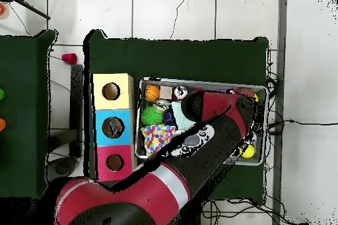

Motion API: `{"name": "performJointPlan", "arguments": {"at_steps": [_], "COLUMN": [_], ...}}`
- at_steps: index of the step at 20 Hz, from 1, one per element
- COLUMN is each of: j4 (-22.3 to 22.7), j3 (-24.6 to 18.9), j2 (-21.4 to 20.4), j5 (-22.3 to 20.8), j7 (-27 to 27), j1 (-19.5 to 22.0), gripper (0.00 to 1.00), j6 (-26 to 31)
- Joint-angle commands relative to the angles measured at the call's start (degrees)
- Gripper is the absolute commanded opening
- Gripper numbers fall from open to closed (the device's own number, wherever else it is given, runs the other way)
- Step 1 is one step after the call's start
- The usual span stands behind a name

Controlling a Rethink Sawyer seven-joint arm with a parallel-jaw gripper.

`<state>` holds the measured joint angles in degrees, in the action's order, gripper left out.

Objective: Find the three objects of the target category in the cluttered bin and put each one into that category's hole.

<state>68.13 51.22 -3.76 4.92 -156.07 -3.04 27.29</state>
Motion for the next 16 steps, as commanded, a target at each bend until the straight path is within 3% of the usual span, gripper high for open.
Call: {"name": "performJointPlan", "arguments": {"at_steps": [1,16], "j4": [1.64,-1.22], "j3": [-12.64,-22.19], "j2": [-4.24,-3.23], "j5": [2.46,2.68], "j7": [0.38,-0.8], "j1": [2.26,5.78], "gripper": [1.0,1.0], "j6": [7.59,2.49]}}
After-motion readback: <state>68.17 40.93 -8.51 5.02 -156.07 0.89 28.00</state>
